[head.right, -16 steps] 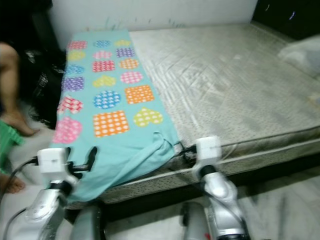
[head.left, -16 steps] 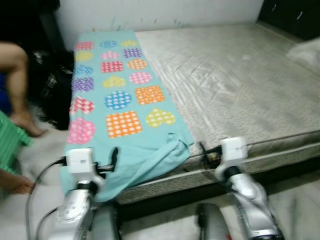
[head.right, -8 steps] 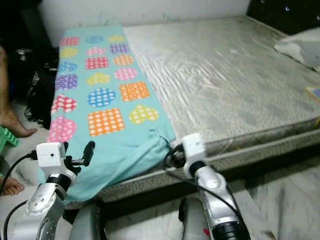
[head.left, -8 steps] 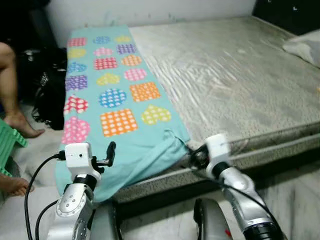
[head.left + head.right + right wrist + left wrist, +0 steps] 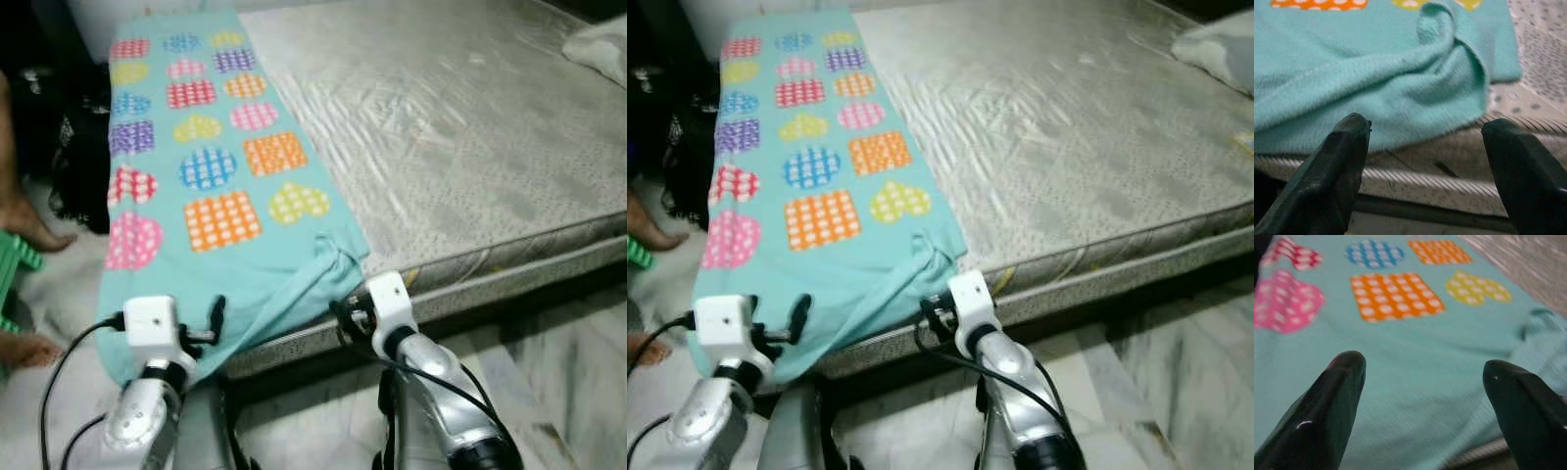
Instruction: Clean up the room
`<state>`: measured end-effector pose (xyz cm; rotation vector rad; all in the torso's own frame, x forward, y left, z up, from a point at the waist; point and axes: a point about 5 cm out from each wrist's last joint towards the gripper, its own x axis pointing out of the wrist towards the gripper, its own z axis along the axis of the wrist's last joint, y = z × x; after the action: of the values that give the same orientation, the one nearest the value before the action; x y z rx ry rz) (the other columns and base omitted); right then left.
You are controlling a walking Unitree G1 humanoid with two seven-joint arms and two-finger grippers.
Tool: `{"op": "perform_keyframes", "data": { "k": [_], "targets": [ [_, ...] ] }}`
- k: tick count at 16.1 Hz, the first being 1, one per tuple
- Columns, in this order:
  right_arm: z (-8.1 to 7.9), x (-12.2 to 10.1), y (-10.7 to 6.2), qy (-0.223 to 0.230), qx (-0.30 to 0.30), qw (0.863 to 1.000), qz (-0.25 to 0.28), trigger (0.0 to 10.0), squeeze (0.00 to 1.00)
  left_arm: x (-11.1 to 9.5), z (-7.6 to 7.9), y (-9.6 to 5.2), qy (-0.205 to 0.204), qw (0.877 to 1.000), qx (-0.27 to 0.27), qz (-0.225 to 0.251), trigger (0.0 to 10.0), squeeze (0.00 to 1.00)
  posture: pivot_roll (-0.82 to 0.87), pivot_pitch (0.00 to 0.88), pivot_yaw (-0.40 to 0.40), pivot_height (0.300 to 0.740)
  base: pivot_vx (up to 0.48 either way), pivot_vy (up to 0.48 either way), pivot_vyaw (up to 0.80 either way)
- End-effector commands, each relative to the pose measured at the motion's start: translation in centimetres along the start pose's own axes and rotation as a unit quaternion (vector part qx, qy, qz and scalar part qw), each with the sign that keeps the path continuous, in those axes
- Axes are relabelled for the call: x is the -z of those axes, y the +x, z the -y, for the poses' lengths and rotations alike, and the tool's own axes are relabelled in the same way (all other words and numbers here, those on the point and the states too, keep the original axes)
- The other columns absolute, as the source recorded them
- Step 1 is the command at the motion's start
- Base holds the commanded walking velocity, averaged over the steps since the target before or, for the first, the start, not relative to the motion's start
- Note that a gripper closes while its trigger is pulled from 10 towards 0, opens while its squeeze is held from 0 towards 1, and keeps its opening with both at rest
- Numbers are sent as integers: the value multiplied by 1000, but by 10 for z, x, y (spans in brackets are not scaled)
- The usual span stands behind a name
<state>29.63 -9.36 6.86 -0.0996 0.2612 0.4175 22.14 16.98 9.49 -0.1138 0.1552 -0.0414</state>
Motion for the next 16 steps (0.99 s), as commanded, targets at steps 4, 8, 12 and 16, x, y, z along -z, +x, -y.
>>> {"op": "perform_keyframes", "data": {
  "k": [4,8,12,16],
  "targets": [
    [3,-34,31,45,68,995,52,10000,0,-4,5,-33,15,1000,7,-18,10000,0,96,244,43,533,0,0,0],
    [9,-44,42,45,100,992,65,10000,0,-7,5,-41,19,999,3,-25,10000,0,129,268,44,533,0,0,0],
    [8,-54,53,22,140,987,74,10000,0,-11,2,-52,26,999,-6,-40,10000,0,162,283,52,533,0,0,0],
    [5,-51,54,7,180,981,75,0,0,-12,5,-50,25,999,-3,-43,10000,0,158,278,57,533,0,0,0]
  ]
}}
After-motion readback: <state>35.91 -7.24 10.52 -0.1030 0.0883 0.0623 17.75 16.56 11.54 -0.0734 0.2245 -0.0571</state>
